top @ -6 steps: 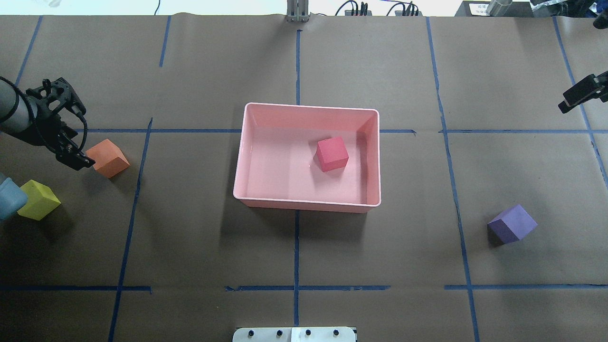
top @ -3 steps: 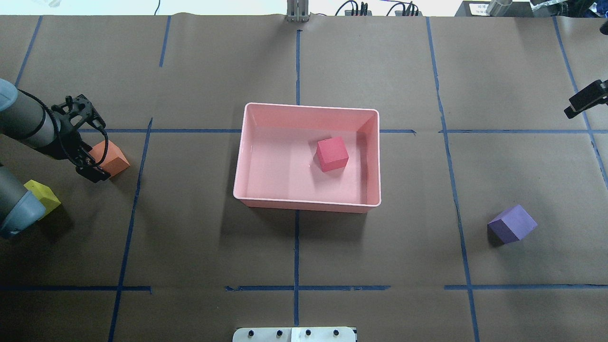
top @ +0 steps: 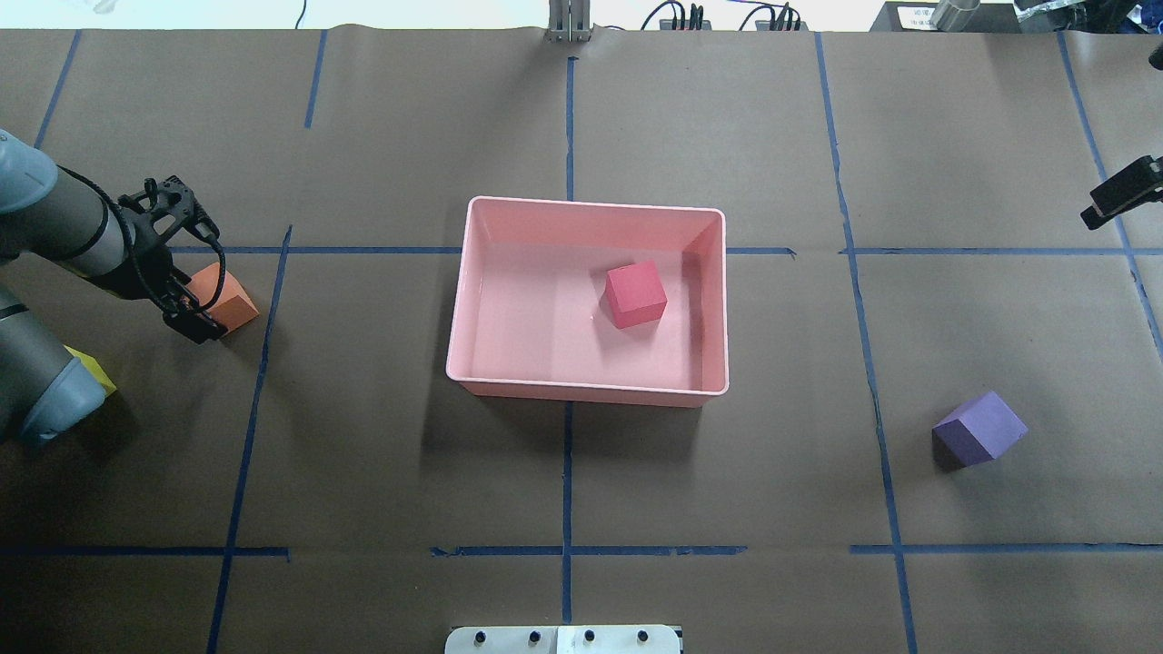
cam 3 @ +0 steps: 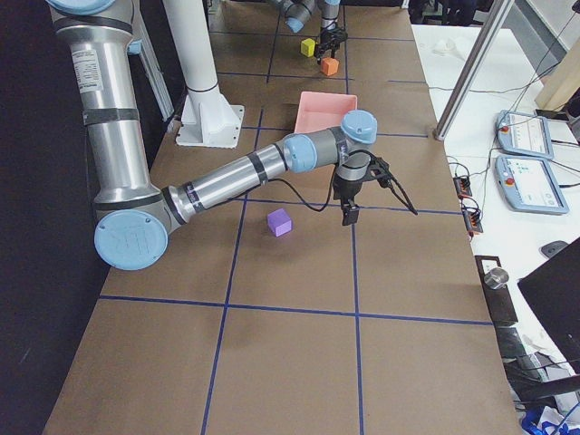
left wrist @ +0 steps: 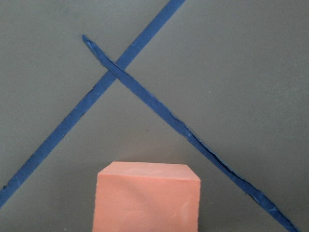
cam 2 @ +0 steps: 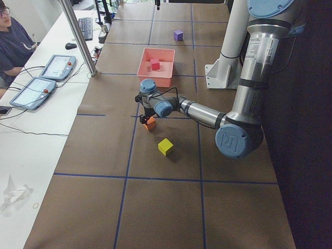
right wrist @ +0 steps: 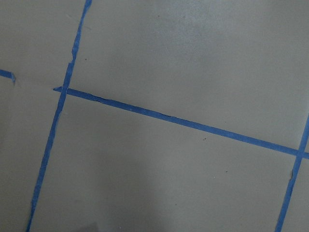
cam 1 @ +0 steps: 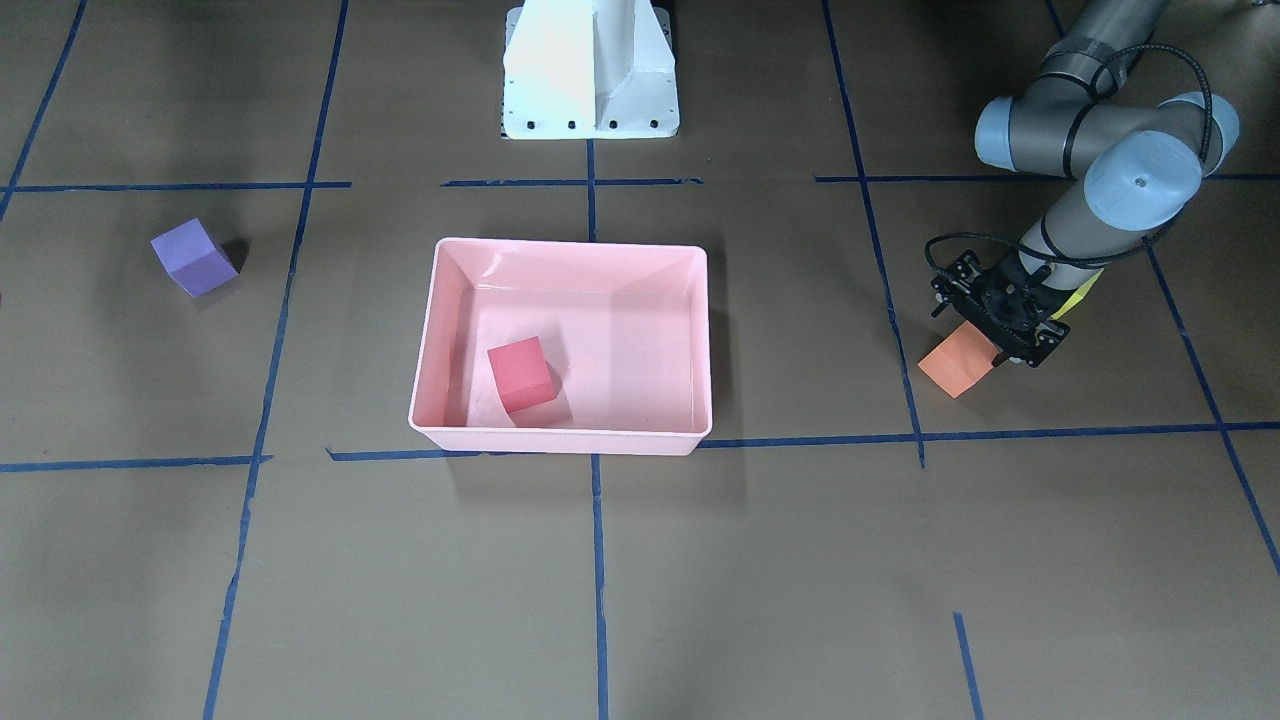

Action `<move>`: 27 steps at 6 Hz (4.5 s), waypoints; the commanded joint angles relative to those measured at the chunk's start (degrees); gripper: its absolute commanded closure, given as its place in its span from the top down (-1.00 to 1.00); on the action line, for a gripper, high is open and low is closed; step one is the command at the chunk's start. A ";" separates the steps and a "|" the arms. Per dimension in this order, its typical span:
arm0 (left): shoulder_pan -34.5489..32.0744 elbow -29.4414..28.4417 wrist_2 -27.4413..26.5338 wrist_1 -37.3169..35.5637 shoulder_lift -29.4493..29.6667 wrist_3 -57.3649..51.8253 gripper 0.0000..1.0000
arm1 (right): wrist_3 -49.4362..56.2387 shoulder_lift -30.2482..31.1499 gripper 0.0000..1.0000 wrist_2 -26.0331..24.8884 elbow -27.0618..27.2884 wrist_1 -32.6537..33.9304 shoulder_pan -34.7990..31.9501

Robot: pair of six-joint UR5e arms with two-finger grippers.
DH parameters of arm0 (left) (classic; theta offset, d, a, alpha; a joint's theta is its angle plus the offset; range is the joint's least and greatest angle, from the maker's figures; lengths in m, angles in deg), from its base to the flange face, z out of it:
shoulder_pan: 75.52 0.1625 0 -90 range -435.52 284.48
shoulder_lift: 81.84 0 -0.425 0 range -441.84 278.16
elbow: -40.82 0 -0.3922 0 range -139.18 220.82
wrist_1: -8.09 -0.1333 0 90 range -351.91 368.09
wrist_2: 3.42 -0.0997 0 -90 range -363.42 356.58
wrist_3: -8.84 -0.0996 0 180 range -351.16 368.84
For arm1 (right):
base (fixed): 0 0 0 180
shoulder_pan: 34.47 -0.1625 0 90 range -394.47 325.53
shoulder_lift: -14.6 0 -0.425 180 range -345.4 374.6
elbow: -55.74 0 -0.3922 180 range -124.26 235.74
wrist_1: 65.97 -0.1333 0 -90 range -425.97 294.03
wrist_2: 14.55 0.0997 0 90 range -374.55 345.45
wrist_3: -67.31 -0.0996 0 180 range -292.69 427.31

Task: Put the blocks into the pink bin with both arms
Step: 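Lower the left gripper over the orange cube and close on it, then carry the orange cube with the left gripper and drop it in the bin, then hold the left gripper over the bin while the right gripper grasps the purple cube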

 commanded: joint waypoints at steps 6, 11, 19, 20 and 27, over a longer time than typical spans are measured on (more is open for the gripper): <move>-0.34 -0.26 -2.60 -0.51 0.90 2.97 1.00 | -0.16 0.03 1.00 -0.17 -0.08 0.00 0.03; 2.64 -5.27 -2.51 -0.51 3.19 3.06 0.98 | -0.07 0.03 1.00 -0.26 -0.26 0.00 0.03; -0.71 10.02 -2.33 -30.80 22.47 27.84 0.38 | -1.03 1.95 1.00 -0.09 0.35 -0.96 0.03; 3.66 9.50 -2.59 -31.27 26.79 39.16 0.39 | -1.12 2.05 1.00 -0.09 0.35 -2.45 0.20; 15.31 5.98 -15.16 -31.19 34.30 56.94 1.00 | -30.86 18.80 1.00 -9.54 10.73 -34.46 23.43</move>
